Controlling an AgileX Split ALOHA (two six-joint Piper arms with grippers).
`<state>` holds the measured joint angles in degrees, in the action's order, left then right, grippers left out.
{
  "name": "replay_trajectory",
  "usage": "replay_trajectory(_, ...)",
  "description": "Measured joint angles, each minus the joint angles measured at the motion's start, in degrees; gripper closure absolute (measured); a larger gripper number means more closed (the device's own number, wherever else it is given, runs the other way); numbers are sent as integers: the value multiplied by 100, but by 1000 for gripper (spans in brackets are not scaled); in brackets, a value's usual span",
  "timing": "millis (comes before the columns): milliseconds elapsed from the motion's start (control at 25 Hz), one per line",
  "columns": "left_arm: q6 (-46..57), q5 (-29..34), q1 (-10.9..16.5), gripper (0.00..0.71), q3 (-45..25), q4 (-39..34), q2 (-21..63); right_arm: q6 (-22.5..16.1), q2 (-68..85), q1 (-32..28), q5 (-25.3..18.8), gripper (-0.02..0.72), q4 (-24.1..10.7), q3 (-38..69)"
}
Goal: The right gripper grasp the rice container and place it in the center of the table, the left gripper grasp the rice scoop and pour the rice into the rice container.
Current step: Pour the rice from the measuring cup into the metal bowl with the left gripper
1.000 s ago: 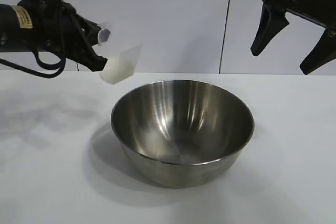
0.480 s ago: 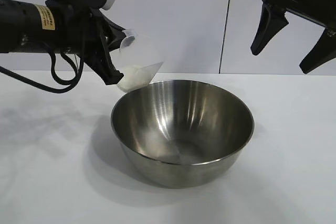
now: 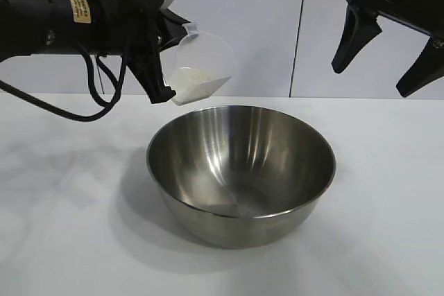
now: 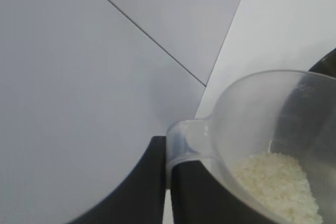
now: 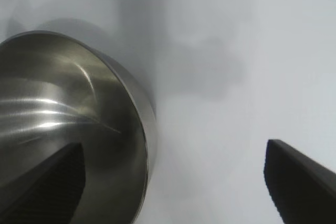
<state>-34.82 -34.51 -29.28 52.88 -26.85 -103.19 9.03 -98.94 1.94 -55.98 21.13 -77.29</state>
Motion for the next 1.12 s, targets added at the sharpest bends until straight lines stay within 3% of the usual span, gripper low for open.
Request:
replay_trajectory(280,-1191,28,-305,702,0,-116,0,0,0,0,11,66,-21,0)
replay_trajectory(520,-1978,128,-305,702,0,-240,0,0,0,0,17,66,-34,0)
replay_trajectory(880,-2753,368,-305,702,0,-1199,0,0,0,0,8,66,-34,0)
replay_trajectory(1120,-3407,419,-305,702,18,-1302,0,3,0,0,1,66,-34,0)
